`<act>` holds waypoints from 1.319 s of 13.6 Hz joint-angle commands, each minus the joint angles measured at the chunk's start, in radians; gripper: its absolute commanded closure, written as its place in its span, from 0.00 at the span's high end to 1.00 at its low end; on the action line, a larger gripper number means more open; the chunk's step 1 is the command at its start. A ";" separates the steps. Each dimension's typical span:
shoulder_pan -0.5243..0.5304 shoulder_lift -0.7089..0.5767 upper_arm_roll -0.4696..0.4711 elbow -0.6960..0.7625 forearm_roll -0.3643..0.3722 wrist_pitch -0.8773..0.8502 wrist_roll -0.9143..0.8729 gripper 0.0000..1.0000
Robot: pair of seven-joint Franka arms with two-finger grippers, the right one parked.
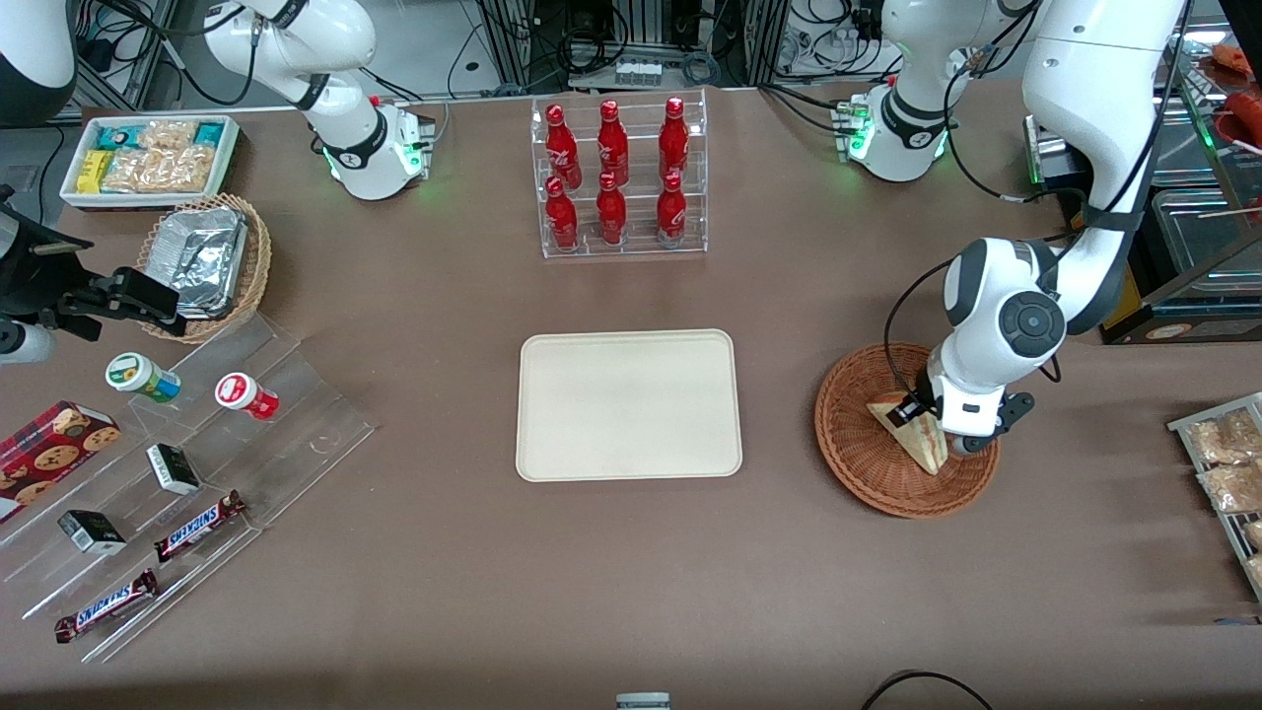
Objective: Place sandwich from basket to tray
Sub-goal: 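Lower the left gripper onto the sandwich and close it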
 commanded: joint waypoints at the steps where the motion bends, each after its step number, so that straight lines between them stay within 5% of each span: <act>1: -0.003 -0.022 -0.001 -0.008 0.017 -0.002 -0.021 0.00; 13: -0.022 -0.057 -0.014 0.257 0.063 -0.433 0.124 0.00; 18: -0.133 -0.057 -0.016 0.288 0.063 -0.488 0.182 0.00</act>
